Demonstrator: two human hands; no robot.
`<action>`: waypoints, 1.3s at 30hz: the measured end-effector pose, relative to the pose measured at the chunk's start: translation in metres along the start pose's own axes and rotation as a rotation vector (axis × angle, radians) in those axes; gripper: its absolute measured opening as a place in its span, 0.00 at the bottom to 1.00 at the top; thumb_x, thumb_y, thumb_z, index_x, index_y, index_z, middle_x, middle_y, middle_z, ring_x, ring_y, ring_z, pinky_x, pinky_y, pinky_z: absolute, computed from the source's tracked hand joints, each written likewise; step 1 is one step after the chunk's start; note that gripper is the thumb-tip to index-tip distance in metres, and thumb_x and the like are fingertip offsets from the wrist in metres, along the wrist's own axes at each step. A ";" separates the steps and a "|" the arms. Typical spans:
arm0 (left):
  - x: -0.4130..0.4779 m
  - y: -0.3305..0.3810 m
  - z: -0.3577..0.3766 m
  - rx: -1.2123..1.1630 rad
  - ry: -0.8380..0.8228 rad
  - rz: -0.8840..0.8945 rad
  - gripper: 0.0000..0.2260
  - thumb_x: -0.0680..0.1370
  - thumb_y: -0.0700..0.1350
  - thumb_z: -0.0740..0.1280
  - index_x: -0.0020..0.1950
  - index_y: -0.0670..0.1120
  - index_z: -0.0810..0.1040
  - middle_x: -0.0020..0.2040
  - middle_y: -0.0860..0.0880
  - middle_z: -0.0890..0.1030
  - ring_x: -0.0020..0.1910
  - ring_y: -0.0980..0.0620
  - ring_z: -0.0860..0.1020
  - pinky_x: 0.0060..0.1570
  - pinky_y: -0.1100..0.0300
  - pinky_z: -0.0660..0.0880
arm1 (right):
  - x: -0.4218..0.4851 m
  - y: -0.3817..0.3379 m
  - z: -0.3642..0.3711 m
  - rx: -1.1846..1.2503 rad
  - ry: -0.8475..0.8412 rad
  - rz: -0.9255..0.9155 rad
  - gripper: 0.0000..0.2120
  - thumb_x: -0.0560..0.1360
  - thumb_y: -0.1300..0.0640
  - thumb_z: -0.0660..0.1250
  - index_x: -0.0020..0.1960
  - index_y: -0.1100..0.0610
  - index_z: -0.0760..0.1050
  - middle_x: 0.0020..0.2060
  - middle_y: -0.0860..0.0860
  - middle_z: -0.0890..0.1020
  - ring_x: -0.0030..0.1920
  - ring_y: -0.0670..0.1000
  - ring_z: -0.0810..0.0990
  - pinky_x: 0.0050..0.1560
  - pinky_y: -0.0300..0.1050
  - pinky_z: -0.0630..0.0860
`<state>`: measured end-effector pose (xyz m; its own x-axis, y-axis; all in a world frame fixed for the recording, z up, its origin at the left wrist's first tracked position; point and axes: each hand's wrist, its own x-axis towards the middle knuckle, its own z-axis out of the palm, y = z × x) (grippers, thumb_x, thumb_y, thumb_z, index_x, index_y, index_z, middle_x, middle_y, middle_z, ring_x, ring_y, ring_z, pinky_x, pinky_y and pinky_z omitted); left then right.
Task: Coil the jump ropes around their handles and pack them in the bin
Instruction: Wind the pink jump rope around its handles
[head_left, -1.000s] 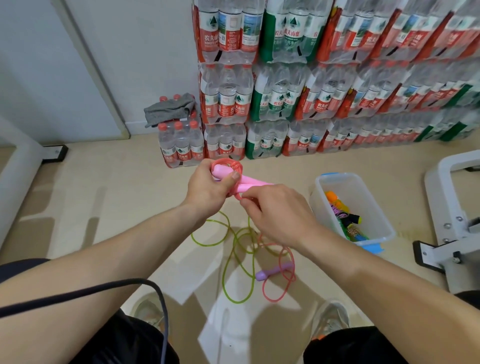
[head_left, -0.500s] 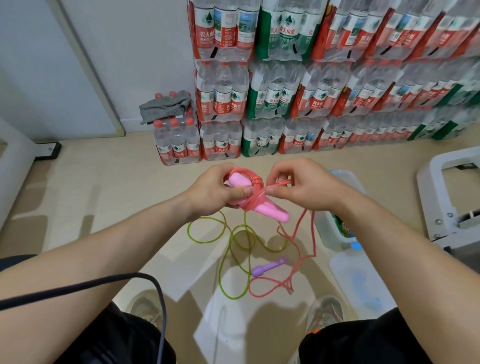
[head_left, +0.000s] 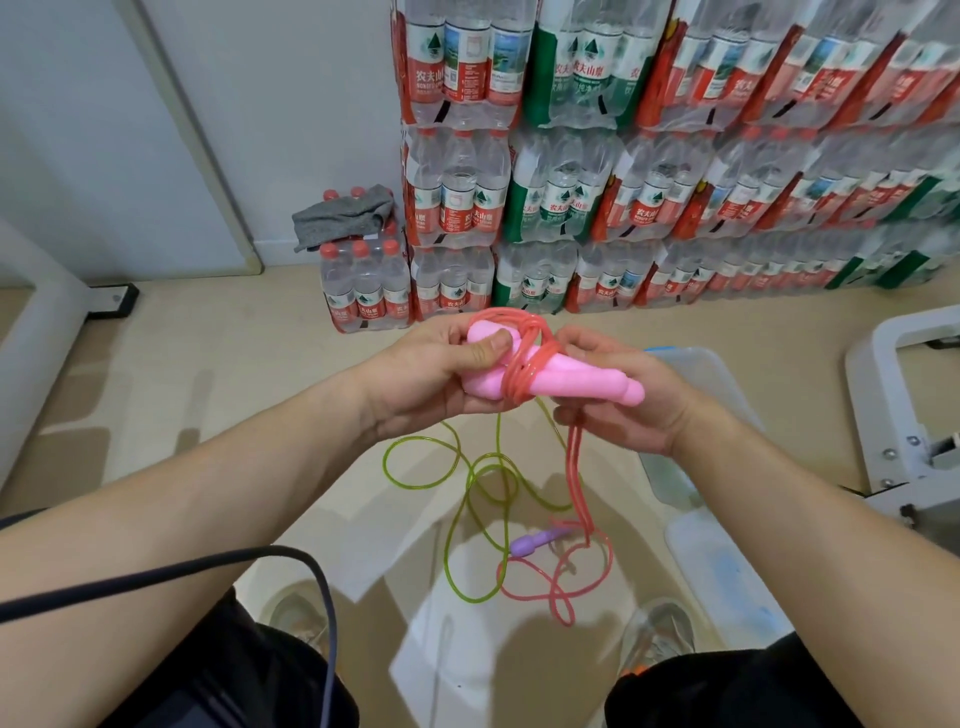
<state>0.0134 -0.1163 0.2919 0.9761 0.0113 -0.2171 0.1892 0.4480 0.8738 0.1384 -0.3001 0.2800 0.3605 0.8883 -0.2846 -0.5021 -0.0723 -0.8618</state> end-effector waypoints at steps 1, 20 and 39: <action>0.000 0.000 0.001 -0.013 0.032 0.008 0.15 0.76 0.42 0.70 0.62 0.42 0.78 0.50 0.44 0.83 0.46 0.47 0.83 0.43 0.54 0.83 | 0.002 0.006 0.004 0.027 0.052 0.021 0.11 0.68 0.56 0.73 0.47 0.53 0.75 0.33 0.50 0.74 0.30 0.48 0.72 0.34 0.44 0.71; 0.018 -0.022 -0.018 0.451 0.599 0.180 0.14 0.77 0.39 0.73 0.60 0.40 0.75 0.52 0.42 0.79 0.48 0.43 0.82 0.44 0.51 0.84 | -0.002 0.029 0.045 -1.337 0.289 0.049 0.08 0.77 0.47 0.64 0.48 0.50 0.77 0.37 0.48 0.78 0.41 0.53 0.76 0.38 0.45 0.70; 0.008 -0.014 0.003 0.265 -0.011 -0.037 0.14 0.75 0.35 0.70 0.61 0.41 0.78 0.47 0.44 0.83 0.42 0.46 0.83 0.40 0.55 0.83 | -0.014 -0.032 -0.004 -0.875 0.137 -0.183 0.13 0.67 0.55 0.79 0.42 0.60 0.77 0.32 0.53 0.78 0.32 0.48 0.73 0.34 0.37 0.70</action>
<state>0.0187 -0.1249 0.2788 0.9688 -0.0113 -0.2477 0.2449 0.1979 0.9491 0.1528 -0.3118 0.3102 0.4943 0.8622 -0.1111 0.3294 -0.3040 -0.8939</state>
